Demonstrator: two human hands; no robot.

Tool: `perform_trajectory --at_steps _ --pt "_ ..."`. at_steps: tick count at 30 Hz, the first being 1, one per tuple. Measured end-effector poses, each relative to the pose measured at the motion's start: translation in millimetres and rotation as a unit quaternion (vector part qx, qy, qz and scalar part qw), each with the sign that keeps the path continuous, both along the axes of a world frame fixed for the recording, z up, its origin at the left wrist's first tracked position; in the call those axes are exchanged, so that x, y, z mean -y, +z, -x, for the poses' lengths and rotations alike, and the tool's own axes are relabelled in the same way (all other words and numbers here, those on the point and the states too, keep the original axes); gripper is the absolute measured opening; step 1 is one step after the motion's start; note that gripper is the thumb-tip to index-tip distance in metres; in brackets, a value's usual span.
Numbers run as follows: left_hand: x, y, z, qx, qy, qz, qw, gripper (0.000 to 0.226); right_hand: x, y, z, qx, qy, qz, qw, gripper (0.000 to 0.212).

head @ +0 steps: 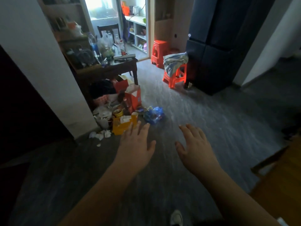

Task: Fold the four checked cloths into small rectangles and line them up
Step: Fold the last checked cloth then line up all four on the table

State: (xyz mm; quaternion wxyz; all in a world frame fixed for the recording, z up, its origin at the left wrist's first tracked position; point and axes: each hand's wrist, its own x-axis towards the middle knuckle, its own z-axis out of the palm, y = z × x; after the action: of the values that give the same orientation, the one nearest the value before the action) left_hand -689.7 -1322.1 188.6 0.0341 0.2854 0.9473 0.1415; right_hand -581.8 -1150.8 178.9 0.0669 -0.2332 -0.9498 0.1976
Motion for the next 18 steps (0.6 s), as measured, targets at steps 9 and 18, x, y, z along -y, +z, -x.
perform_trajectory --at_steps 9,18 --pt "-146 2 130 -0.063 -0.05 0.017 0.997 0.065 -143 -5 115 -0.057 -0.033 0.015 0.998 0.066" --pt "-332 14 234 -0.025 -0.082 0.012 0.996 0.066 -323 1 209 -0.048 -0.062 0.019 0.997 0.068"
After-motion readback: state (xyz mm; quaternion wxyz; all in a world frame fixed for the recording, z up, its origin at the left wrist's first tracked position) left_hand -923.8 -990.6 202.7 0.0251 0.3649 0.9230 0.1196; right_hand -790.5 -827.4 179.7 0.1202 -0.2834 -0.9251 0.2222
